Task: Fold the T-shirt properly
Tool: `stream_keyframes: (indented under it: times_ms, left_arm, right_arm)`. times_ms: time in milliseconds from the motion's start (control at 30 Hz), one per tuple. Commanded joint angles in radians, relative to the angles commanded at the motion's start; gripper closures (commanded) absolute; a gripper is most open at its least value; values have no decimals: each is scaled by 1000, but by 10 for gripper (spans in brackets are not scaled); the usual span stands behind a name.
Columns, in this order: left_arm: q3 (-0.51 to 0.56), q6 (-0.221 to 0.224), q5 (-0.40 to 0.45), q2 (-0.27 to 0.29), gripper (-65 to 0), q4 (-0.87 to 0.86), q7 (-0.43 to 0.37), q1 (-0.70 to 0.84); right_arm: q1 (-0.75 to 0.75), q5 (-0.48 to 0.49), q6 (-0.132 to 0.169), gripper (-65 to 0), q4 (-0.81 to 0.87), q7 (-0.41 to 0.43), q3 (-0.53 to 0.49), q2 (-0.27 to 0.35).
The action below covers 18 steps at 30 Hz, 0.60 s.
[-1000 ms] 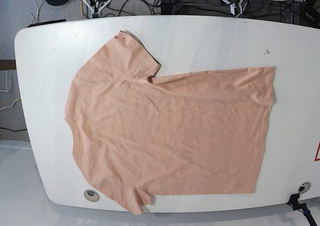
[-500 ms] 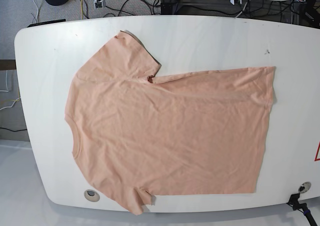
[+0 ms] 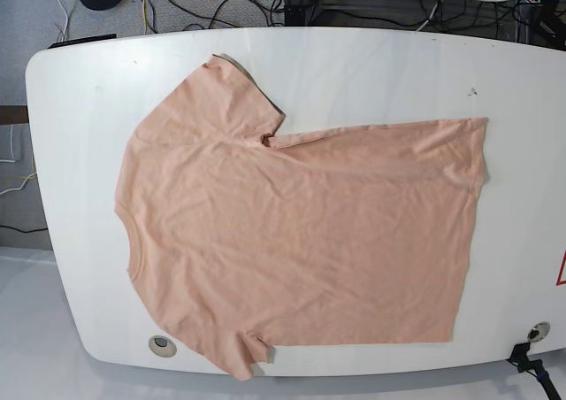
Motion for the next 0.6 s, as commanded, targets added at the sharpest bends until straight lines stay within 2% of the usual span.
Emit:
stream_keyframes:
  times_ms: [400, 500, 600]
  left_arm:
    - [-3, 0, 0, -3, -52, 311, 0, 207]
    - [-3, 0, 0, -3, -52, 384, 0, 256]
    - [-5, 0, 0, -17, -52, 460, 0, 304]
  right_arm:
    - [-190, 0, 0, -60, 301, -37, 0, -2]
    - [-242, 8, 0, -60, 413, -101, 0, -2]
    - [-290, 8, 0, -60, 519, -127, 2, -2]
